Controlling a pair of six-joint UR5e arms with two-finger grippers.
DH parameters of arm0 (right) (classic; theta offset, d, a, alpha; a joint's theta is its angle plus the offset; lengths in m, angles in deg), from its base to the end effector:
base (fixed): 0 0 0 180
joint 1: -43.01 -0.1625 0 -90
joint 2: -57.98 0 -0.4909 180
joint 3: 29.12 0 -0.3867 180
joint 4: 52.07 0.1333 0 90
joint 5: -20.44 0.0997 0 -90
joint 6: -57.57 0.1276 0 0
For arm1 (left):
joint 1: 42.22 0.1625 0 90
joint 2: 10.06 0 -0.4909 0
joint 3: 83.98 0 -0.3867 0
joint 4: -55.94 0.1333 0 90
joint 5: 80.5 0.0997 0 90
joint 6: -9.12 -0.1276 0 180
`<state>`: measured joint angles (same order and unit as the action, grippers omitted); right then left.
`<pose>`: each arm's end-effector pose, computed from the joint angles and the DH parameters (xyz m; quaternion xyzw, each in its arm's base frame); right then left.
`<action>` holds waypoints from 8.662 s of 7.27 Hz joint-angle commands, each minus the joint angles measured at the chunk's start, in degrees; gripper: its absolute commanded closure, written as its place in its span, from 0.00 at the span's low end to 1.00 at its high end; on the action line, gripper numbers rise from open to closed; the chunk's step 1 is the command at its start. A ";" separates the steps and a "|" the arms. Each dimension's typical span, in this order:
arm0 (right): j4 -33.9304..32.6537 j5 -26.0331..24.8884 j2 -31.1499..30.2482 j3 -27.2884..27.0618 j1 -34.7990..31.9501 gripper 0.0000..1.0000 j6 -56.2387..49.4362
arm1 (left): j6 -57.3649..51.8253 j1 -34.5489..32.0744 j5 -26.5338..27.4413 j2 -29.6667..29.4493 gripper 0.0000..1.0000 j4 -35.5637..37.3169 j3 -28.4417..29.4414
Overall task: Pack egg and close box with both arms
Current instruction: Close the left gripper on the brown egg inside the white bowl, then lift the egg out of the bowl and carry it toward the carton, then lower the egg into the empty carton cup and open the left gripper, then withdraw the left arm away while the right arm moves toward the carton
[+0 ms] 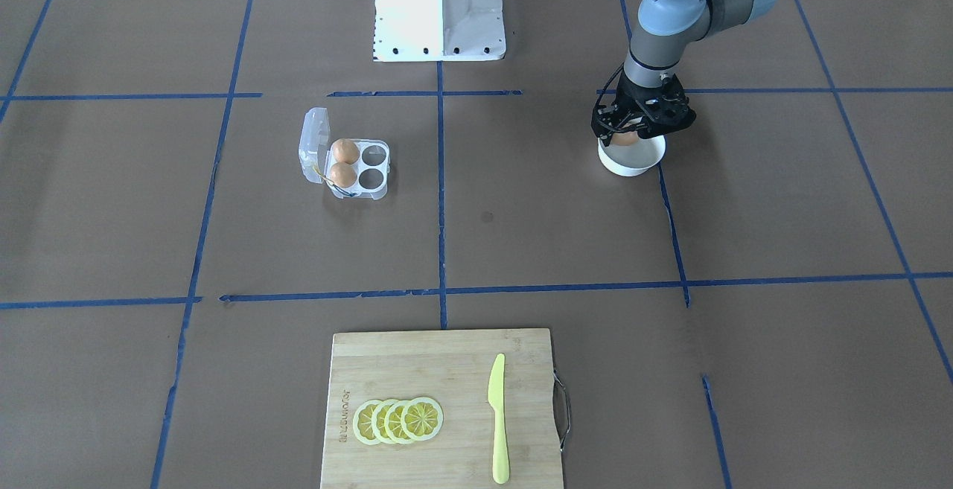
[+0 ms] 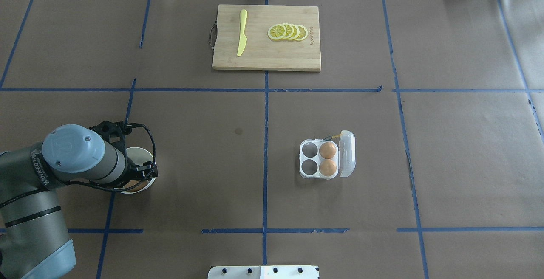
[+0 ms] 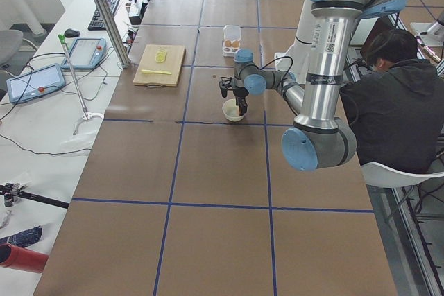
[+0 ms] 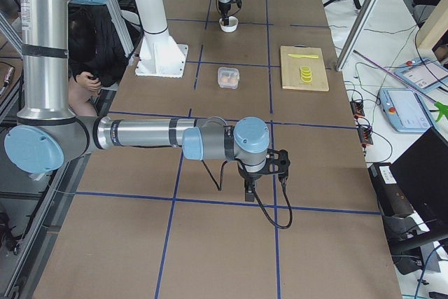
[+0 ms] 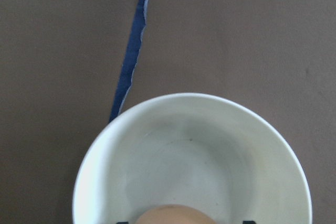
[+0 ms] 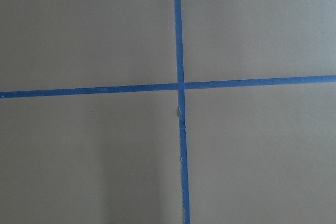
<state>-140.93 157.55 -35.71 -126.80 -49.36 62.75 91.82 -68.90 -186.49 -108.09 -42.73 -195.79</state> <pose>0.0589 -0.4592 0.7031 0.0312 -0.4001 0.0424 0.9149 0.4549 -0.3384 0.4901 -0.0302 0.3507 -0.1121 0.9293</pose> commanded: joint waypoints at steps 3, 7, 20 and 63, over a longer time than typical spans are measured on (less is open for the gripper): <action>0.09 0.00 0.08 -0.06 0.00 0.00 0.00 | 0.00 0.83 0.00 0.03 0.22 1.02 -0.16; 0.09 0.00 0.26 -0.06 0.00 0.00 0.00 | -0.18 0.84 0.00 0.03 0.36 1.19 0.02; 0.00 0.09 0.96 -0.41 -0.09 0.00 0.09 | -1.67 -4.96 0.00 -6.65 0.87 13.58 -1.39; 38.23 -22.04 -6.17 -17.27 47.77 1.00 64.04 | -40.72 -30.69 -5.89 -10.10 0.00 8.75 -5.26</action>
<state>-103.35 138.99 -42.80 -142.17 -7.77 121.76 59.04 -96.34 -192.31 -121.41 -33.81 -201.00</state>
